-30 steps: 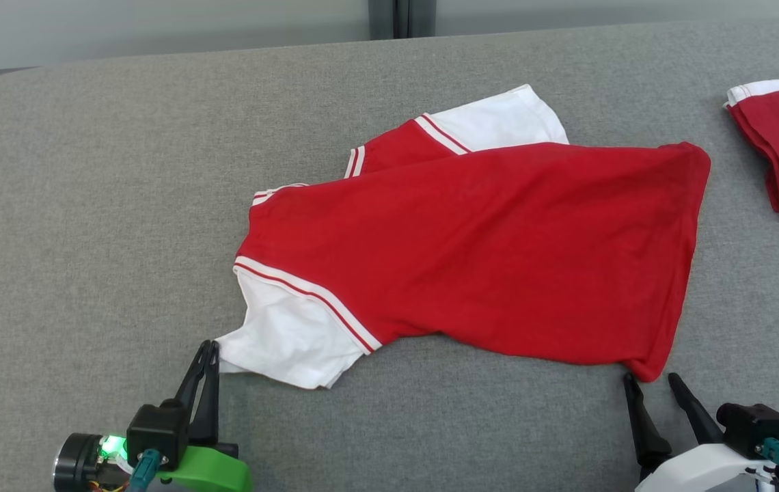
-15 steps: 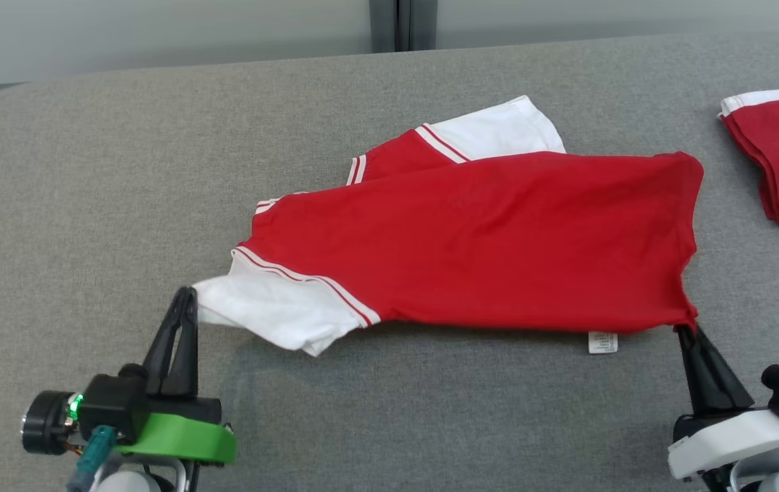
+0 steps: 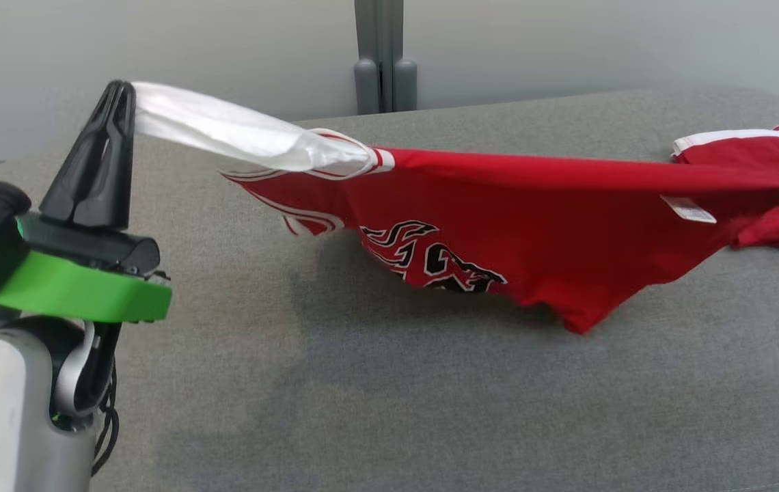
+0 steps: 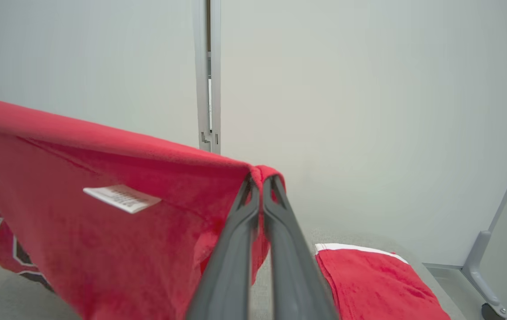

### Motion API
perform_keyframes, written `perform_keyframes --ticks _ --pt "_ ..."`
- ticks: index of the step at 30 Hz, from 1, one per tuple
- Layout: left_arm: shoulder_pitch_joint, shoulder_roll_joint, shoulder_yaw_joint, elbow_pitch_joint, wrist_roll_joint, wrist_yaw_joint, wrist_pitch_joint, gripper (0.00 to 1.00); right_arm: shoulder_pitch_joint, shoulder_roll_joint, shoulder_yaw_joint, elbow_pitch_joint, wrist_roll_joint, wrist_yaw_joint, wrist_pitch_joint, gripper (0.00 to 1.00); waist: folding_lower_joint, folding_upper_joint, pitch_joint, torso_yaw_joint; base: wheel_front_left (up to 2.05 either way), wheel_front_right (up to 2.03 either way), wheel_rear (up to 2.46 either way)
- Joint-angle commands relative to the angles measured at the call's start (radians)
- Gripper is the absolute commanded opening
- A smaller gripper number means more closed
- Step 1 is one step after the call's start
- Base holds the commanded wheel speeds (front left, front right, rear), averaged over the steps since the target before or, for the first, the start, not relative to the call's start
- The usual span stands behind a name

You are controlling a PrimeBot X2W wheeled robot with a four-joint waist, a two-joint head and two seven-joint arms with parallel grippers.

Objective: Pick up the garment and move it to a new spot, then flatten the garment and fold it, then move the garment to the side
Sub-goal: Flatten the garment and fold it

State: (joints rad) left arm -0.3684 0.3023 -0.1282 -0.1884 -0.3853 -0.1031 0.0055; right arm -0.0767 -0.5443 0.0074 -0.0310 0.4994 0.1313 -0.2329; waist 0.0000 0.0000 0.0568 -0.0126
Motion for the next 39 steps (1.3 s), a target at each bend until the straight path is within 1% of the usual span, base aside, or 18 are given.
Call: perform_keyframes --ticks 1,3,7,11,14,16,18,20,22,23,24,26,30,35,39 --pt "-0.037 0.013 0.001 -0.013 -0.023 -0.002 0.032 0.0 -0.023 -0.024 -0.002 -0.018 0.022 -0.001 0.022 0.0 0.0 0.0 -0.045 -0.018 0.0 0.0 0.0" --pt "-0.067 0.012 -0.007 -0.032 -0.04 -0.003 0.077 0.0 -0.05 -0.05 0.001 -0.04 0.043 -0.001 0.047 0.0 0.0 0.0 -0.056 -0.021 0.0 0.0 0.0" --pt "-0.127 0.017 -0.014 -0.038 -0.066 -0.006 0.127 0.0 -0.105 -0.078 0.01 -0.052 0.079 -0.001 0.078 0.0 0.0 0.0 -0.065 -0.022 0.0 0.0 0.0" --pt "-0.165 0.009 -0.024 0.0 -0.088 -0.008 0.153 0.0 -0.147 -0.094 0.048 -0.02 0.103 -0.001 0.13 0.0 0.0 0.0 -0.07 -0.019 0.0 0.0 0.0" --pt "-0.152 0.006 -0.039 0.048 -0.106 -0.005 0.196 0.0 -0.167 -0.096 0.095 0.029 0.126 -0.001 0.189 0.0 0.0 0.0 -0.065 -0.021 0.0 0.0 0.0" --pt "-0.131 -0.003 -0.048 0.089 -0.124 -0.001 0.218 0.0 -0.189 -0.086 0.136 0.079 0.143 -0.001 0.223 0.0 0.0 0.0 -0.052 -0.022 0.0 0.0 0.0" --pt "-0.12 -0.008 -0.057 0.131 -0.128 -0.002 0.215 0.0 -0.218 -0.065 0.184 0.138 0.165 -0.001 0.244 0.0 0.0 0.0 -0.03 -0.021 0.0 0.0 0.0" --pt "-0.124 -0.011 -0.064 0.177 -0.116 -0.004 0.192 0.0 -0.254 -0.041 0.226 0.203 0.183 -0.001 0.242 0.0 0.0 0.0 0.002 -0.019 0.0 0.0 0.0" --pt "-0.135 -0.018 -0.079 0.219 -0.101 -0.008 0.159 0.0 -0.295 -0.017 0.263 0.268 0.199 -0.001 0.217 0.0 0.0 0.0 0.037 -0.016 0.0 0.0 0.0" --pt "-0.144 -0.025 -0.088 0.244 -0.094 -0.011 0.138 0.0 -0.314 -0.006 0.282 0.305 0.204 -0.001 0.199 0.46 0.0 0.0 0.055 -0.011 0.0 0.0 0.0" --pt "-0.152 -0.029 -0.094 0.261 -0.09 -0.011 0.122 0.0 -0.326 0.0 0.297 0.327 0.206 -0.001 0.186 1.0 0.0 0.0 0.068 -0.006 0.0 0.0 0.0" --pt "-0.17 -0.031 -0.113 0.298 -0.073 -0.013 0.086 0.0 -0.341 0.009 0.32 0.371 0.215 -0.001 0.155 1.0 0.0 0.0 0.093 0.005 0.0 0.0 0.0" --pt "-0.202 -0.045 -0.146 0.352 -0.063 -0.019 0.03 0.0 -0.319 -0.015 0.368 0.411 0.186 -0.001 0.132 1.0 0.0 0.0 0.13 0.022 0.0 0.0 0.0" --pt "-0.236 -0.047 -0.174 0.381 -0.059 -0.022 -0.012 0.0 -0.291 -0.004 0.343 0.42 0.173 -0.001 0.151 1.0 0.0 0.0 0.175 0.033 0.0 0.0 0.0" --pt "-0.263 -0.045 -0.188 0.378 -0.053 -0.024 -0.031 0.0 -0.313 0.035 0.316 0.441 0.154 -0.001 0.194 1.0 0.0 0.0 0.216 0.039 0.0 0.0 0.0"
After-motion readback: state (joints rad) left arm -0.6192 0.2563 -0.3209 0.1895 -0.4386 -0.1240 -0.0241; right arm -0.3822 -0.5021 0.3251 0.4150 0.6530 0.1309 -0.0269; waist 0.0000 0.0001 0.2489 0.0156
